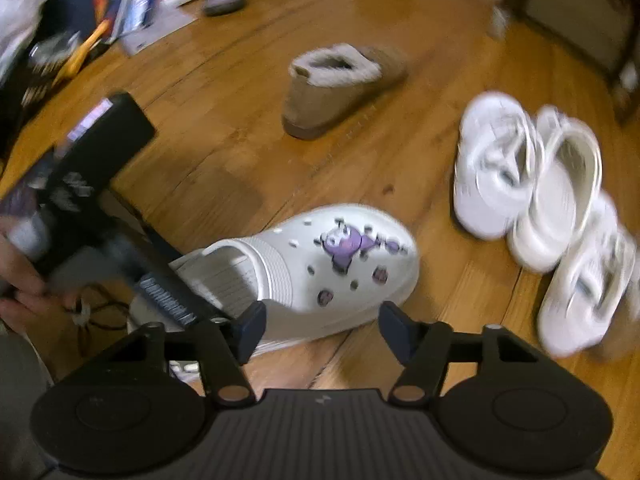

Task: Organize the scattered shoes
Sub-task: 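Grasp the Croc rim with the right gripper beside the left gripper, then lift the Croc with the right gripper and carry it toward the slides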

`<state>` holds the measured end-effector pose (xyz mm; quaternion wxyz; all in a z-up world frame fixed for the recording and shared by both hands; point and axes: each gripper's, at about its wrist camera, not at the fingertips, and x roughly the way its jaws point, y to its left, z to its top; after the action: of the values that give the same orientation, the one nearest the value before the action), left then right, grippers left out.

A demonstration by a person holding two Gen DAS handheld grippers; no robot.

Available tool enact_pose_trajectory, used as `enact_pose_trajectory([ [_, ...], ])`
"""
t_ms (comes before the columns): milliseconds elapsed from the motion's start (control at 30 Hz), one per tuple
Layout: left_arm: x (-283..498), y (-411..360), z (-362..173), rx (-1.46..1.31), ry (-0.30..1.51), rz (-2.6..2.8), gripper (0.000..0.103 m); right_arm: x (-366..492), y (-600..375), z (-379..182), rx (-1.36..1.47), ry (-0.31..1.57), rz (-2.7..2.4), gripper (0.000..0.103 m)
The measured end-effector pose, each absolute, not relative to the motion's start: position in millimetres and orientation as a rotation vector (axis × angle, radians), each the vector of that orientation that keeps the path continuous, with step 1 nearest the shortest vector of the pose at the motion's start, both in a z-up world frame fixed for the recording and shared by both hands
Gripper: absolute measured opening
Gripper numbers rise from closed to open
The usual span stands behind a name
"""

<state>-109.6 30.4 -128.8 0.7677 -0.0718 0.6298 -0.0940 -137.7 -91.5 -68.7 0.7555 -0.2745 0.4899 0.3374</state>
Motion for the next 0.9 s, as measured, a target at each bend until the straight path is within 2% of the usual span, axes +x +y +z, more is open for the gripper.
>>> enact_pose_trajectory([
  [67, -117.6, 31.2, -106.4, -0.101, 1.299, -0.19, 0.103, -143.1, -77.1, -66.7, -0.724, 1.045, 0.795, 0.042],
  [200, -118.0, 34.2, -95.2, -0.104, 1.272, -0.208, 0.103, -148.5, -51.3, -66.9, -0.862, 0.99, 0.839, 0.041],
  [367, -123.5, 54.2, -96.7, -0.166, 1.285, -0.213, 0.103, -140.7, -36.5, -66.8, -0.815, 1.055, 0.856, 0.04],
  [500, -125.3, 60.5, -97.8, -0.164, 1.28, -0.194, 0.103, -143.6, -25.3, -89.7, -0.938, 1.026, 0.819, 0.037],
  [567, -126.6, 64.1, -99.0, -0.172, 1.281, -0.185, 0.103, -140.3, -19.2, -109.1, -0.96, 1.046, 0.81, 0.03],
  [600, -127.6, 65.3, -99.2, -0.175, 1.282, -0.181, 0.103, -139.5, -17.3, -113.8, -0.969, 1.035, 0.801, 0.033],
  [700, -130.0, 69.5, -99.6, -0.178, 1.279, -0.158, 0.103, -137.5, -11.9, -126.2, -0.996, 0.995, 0.772, 0.031],
  [833, -133.9, 74.1, -95.4, -0.165, 1.263, -0.127, 0.103, -130.5, -12.7, -123.4, -0.936, 1.005, 0.657, 0.02],
  [900, -136.7, 77.0, -90.1, -0.176, 1.248, -0.127, 0.103, -126.0, -17.1, -118.6, -0.88, 1.026, 0.593, 0.019],
])
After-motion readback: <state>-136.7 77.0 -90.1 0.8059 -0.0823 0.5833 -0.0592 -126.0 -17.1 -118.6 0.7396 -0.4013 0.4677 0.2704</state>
